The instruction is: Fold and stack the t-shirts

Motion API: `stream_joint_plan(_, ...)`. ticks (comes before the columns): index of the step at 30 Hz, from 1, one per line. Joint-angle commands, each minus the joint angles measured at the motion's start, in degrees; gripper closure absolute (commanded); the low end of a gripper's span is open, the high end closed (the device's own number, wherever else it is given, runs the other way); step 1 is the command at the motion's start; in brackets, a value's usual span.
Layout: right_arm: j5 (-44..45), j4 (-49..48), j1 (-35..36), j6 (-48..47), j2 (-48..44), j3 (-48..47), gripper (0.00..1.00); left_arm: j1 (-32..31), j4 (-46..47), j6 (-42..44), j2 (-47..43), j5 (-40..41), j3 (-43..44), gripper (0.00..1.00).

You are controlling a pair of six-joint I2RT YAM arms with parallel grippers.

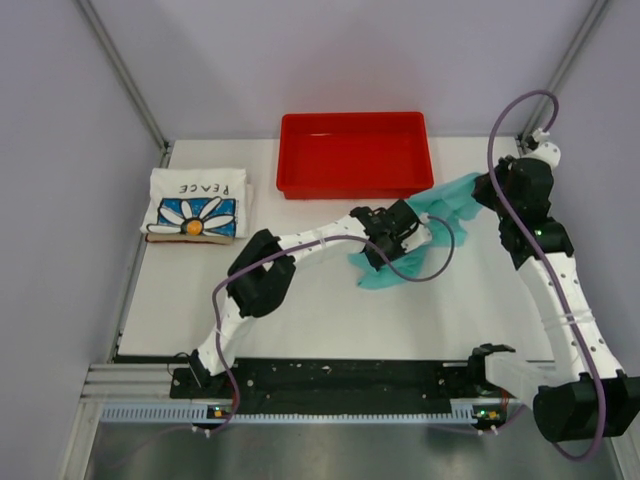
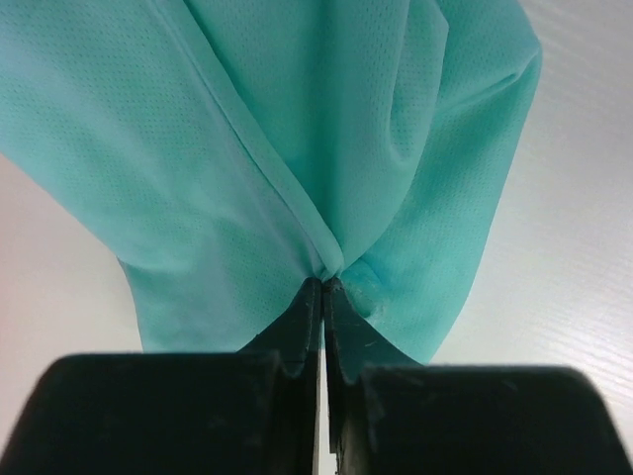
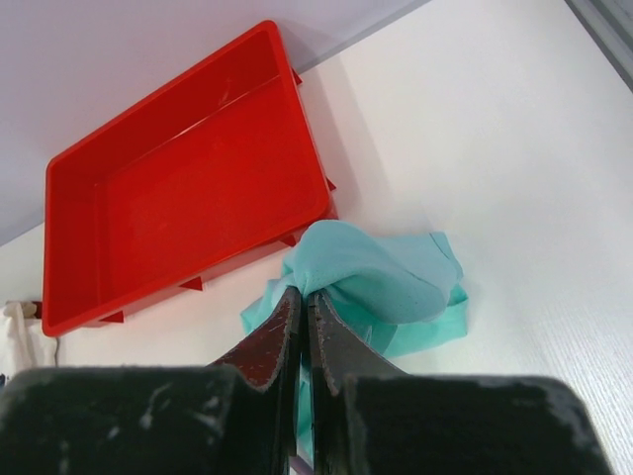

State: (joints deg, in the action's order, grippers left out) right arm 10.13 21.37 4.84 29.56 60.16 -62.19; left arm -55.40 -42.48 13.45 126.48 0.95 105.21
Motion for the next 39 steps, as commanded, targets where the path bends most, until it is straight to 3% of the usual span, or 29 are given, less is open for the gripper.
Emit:
stream_joint_plan(1, -0.46, -3.0, -1.41, -1.35, -3.03, 0.5, 1.0, 0.29, -3.13, 0.7, -2.63, 0.72, -0.44, 1.0)
stream_joint_plan(6, -1.16, -2.03, -1.41, -5.12, -4.53, -1.17, 1.0, 1.95, -5.15, 3.06, -9.92, 2.3, -1.76, 1.0)
stream_joint_plan(12, -12.93, 1.21, -1.33, -10.22, -5.58, -9.95, 1.0, 7.75, -9.82, 8.86, -23.71, 5.89, -3.33, 1.0)
stream_joint_plan(18, -22.24, 6.58, -1.33, -13.48, -6.89, -19.36, 1.0, 12.41, -10.69, 13.79, -38.65, 16.69, -5.98, 1.0)
stream_joint_plan(26, -33.33, 14.84, -1.33, -13.83, -13.31, -28.67, 1.0, 12.59, -10.95, 23.1, -59.75, 26.11, -6.6, 1.0)
stream_joint_plan(35, -35.79, 19.59, -1.33, -11.9, -18.85, -32.46, 1.0, 12.51, -21.14, 23.9, -63.98, 27.52, 2.54, 1.0)
stream_joint_plan(39, -37.99, 19.68, -1.15, -9.18, -17.36, -37.02, 1.0, 12.59, -29.4, 22.5, -67.23, 22.18, 6.22, 1.0)
